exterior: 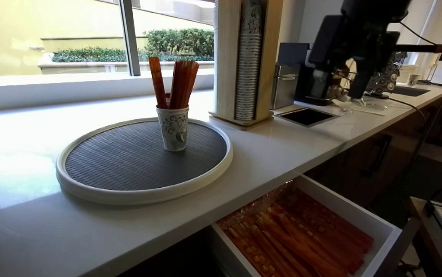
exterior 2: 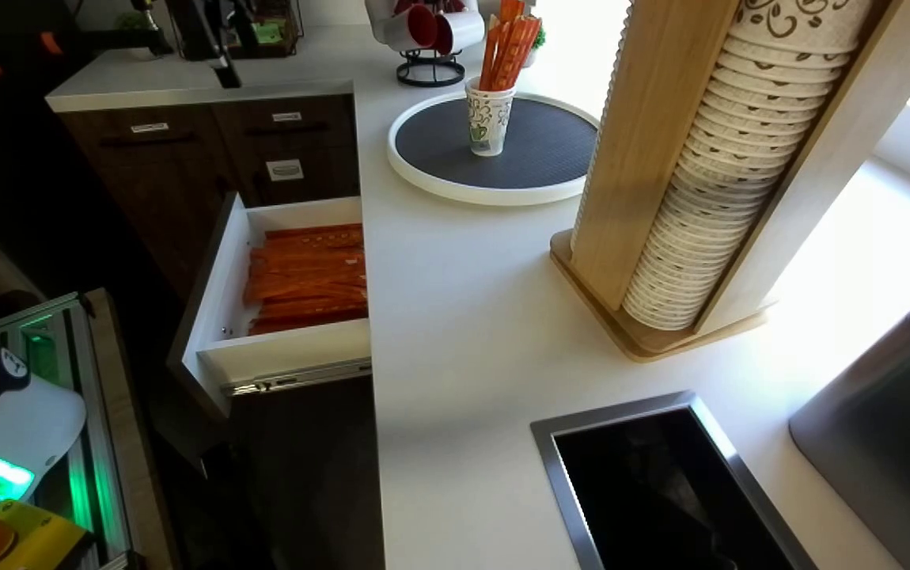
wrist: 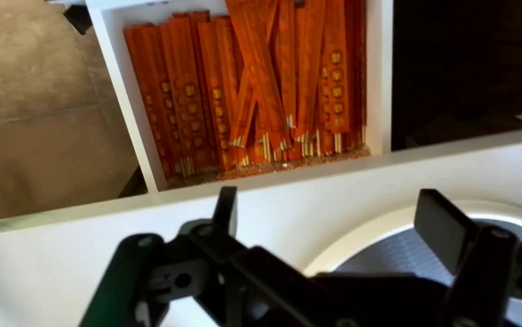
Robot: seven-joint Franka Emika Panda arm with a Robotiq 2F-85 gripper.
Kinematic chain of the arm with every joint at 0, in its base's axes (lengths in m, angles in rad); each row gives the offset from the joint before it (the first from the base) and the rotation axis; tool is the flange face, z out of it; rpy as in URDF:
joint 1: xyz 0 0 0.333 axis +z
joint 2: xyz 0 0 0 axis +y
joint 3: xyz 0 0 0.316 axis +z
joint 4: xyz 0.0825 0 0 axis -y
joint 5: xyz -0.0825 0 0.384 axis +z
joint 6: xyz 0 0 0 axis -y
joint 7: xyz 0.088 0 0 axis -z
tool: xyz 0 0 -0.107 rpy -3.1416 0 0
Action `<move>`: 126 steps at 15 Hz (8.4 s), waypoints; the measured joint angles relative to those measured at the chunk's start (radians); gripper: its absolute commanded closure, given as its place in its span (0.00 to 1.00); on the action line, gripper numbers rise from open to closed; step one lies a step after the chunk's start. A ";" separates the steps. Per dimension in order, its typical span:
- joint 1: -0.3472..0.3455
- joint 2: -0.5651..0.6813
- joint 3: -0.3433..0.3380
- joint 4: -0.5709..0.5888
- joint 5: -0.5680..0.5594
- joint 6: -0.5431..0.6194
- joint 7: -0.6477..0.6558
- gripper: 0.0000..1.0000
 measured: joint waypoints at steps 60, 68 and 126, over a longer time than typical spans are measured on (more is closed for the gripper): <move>-0.031 0.903 -0.264 1.011 0.348 0.005 0.394 0.25; -0.035 0.905 -0.265 1.026 0.348 -0.048 0.394 0.54; 0.000 0.977 -0.272 1.246 0.208 -0.225 0.363 0.98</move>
